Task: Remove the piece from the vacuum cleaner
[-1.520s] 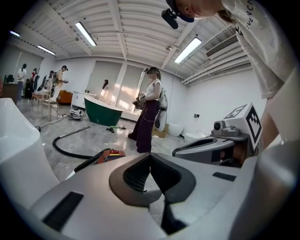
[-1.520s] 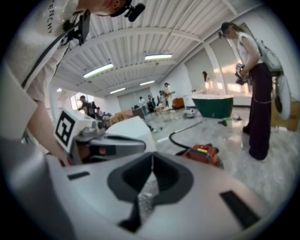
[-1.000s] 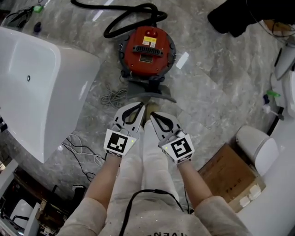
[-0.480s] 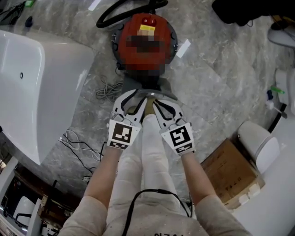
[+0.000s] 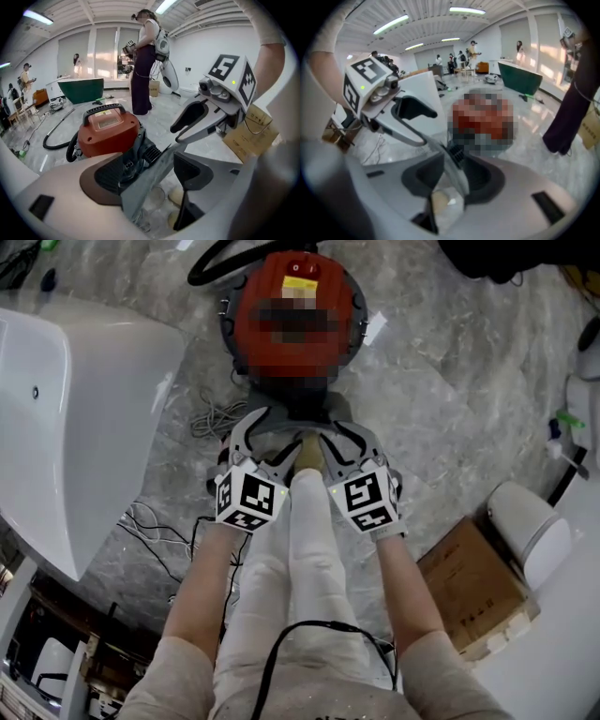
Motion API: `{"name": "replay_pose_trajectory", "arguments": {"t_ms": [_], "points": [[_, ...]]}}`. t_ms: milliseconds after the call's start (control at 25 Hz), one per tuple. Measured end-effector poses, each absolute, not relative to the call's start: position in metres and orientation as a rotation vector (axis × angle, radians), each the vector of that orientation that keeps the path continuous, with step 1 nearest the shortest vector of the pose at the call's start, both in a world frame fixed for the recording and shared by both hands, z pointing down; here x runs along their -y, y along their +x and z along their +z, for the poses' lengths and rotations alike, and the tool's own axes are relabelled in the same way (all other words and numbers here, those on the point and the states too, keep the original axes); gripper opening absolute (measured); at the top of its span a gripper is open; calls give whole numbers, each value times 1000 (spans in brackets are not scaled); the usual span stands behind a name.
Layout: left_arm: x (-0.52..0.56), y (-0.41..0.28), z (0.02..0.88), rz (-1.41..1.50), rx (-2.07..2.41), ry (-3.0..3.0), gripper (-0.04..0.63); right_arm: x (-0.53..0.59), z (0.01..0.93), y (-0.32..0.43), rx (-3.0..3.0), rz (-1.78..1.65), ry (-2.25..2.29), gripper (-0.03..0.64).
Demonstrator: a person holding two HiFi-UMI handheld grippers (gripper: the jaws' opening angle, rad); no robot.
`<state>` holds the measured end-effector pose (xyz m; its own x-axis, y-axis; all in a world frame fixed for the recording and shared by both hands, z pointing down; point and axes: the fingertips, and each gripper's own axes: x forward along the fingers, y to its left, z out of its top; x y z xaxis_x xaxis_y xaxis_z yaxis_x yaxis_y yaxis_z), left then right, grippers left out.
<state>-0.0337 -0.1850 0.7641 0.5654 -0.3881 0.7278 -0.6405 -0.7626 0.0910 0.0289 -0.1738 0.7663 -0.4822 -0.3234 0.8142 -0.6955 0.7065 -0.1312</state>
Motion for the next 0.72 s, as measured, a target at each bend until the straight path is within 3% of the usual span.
{"name": "replay_pose_trajectory", "arguments": {"t_ms": [280,720], "points": [[175,-31,797,1302,720,2497,356,160,809,43,1930,473,582,211],[172,-16,840,1634,462,2549,356,167,837,36,1875,332,502,218]]}}
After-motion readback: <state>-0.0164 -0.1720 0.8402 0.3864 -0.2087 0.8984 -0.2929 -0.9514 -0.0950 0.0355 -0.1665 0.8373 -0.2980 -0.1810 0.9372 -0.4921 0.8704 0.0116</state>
